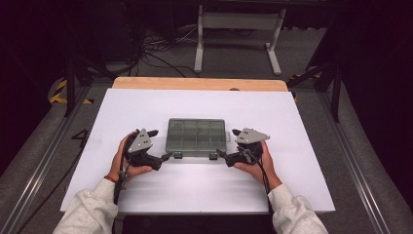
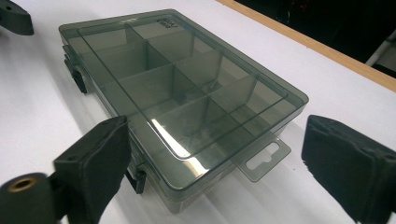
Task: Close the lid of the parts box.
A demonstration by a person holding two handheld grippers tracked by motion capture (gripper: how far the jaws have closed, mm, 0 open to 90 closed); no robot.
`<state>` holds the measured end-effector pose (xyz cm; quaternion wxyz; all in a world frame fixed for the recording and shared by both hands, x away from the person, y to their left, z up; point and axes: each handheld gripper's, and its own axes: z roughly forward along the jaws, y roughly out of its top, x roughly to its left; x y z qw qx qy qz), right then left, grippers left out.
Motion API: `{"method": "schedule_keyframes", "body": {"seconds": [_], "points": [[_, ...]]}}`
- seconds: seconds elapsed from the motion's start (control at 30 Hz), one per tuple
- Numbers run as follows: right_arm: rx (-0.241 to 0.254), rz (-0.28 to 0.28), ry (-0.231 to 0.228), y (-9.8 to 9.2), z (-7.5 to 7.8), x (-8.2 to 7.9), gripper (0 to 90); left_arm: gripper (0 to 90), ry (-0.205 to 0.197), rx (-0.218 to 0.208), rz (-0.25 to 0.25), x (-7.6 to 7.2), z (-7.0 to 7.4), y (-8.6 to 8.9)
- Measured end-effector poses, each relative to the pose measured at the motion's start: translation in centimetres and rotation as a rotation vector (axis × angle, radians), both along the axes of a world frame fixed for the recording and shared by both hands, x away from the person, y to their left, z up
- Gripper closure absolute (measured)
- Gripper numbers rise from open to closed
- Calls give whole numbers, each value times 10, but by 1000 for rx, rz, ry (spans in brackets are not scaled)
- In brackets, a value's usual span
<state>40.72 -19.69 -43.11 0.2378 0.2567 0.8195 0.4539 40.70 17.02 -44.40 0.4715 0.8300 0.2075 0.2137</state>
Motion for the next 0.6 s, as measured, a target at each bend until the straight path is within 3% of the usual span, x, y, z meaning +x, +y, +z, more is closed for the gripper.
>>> {"method": "schedule_keyframes", "body": {"seconds": [0.6], "points": [[4, -31, -61, -2, 6, -7, 71, 57, -49, -62, 19, -11, 4, 10]]}}
